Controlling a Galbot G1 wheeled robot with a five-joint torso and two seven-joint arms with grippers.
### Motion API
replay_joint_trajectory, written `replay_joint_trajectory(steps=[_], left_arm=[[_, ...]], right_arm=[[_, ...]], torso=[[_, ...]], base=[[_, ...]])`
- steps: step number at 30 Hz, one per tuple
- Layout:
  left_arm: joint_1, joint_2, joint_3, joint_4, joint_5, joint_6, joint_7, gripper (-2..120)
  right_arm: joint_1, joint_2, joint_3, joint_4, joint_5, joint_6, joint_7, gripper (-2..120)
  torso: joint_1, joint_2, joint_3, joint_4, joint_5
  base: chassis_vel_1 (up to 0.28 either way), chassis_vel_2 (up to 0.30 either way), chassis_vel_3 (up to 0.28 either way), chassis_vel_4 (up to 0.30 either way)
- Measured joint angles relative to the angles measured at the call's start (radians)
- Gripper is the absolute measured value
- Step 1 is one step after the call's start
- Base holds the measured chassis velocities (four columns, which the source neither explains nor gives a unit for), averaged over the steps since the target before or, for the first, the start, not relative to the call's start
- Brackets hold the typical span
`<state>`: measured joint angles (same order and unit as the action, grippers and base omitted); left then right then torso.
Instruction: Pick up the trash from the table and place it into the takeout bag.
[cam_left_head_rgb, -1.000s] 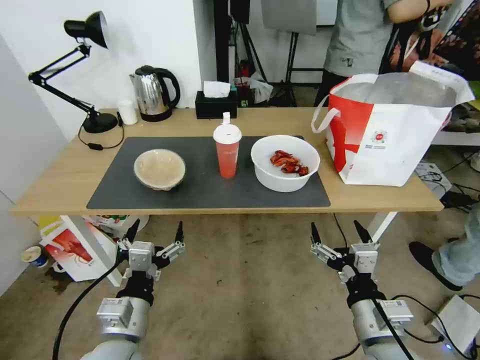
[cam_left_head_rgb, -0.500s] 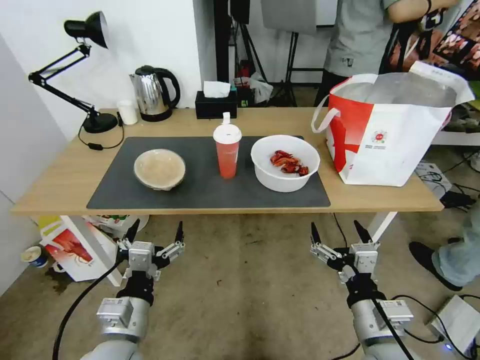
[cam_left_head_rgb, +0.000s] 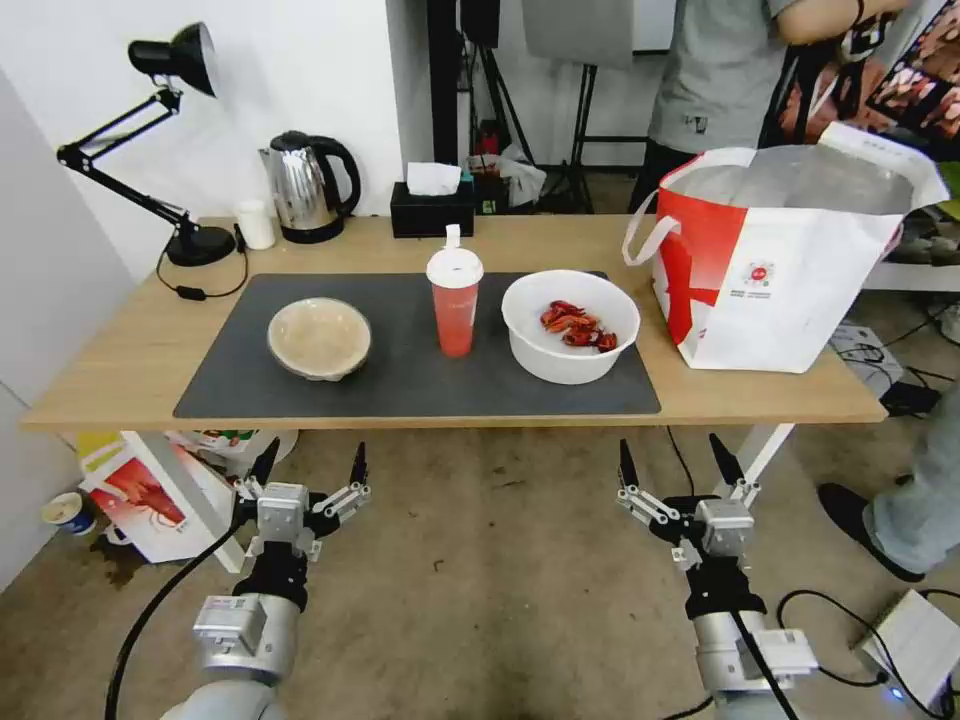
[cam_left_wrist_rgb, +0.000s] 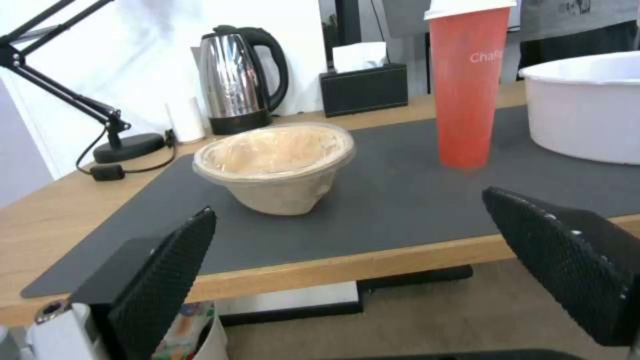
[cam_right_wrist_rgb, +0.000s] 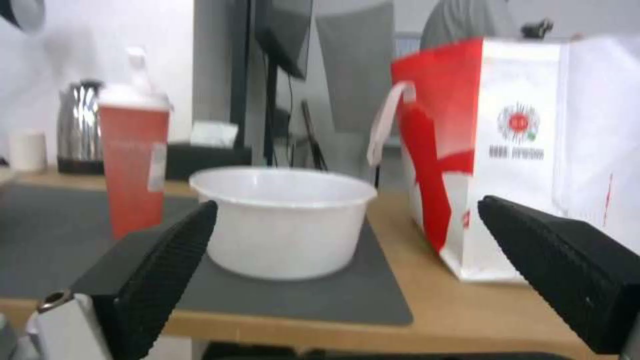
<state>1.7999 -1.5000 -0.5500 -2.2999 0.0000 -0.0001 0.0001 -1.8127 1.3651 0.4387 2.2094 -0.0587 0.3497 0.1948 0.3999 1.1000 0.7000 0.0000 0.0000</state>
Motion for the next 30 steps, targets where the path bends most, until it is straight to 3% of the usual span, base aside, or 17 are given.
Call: replay_joint_trajectory(steps=[6, 8, 15, 30], left_arm=[[0.0, 0.0, 0.0, 0.0, 0.0, 0.0, 0.0, 100], [0.0, 0.0, 0.0, 0.0, 0.0, 0.0, 0.0, 100], [0.0, 0.0, 0.0, 0.0, 0.0, 0.0, 0.0, 100], [0.0, 0.0, 0.0, 0.0, 0.0, 0.0, 0.0, 100]], right_arm=[[-0.014, -0.063, -0.069, -0.02, -0.054, 0.168, 0.077, 100], [-0.017, -0.067, -0.082, -0.002, -0.068, 0.181, 0.076, 100], [-0.027, -0.084, -0.109, 0.083, -0.078, 0.117, 0.051, 100], [0.016, -0.107, -0.117, 0.133, -0.036, -0.009, 0.01, 100]], torso=[[0.0, 0.0, 0.0, 0.0, 0.0002], [0.0, 0.0, 0.0, -0.0001, 0.0004], [0.0, 0.0, 0.0, -0.0001, -0.0001], [0.0, 0.0, 0.0, 0.0, 0.0]], base=[[0.0, 0.0, 0.0, 0.0], [0.0, 0.0, 0.0, 0.0], [0.0, 0.0, 0.0, 0.0], [0.0, 0.0, 0.0, 0.0]])
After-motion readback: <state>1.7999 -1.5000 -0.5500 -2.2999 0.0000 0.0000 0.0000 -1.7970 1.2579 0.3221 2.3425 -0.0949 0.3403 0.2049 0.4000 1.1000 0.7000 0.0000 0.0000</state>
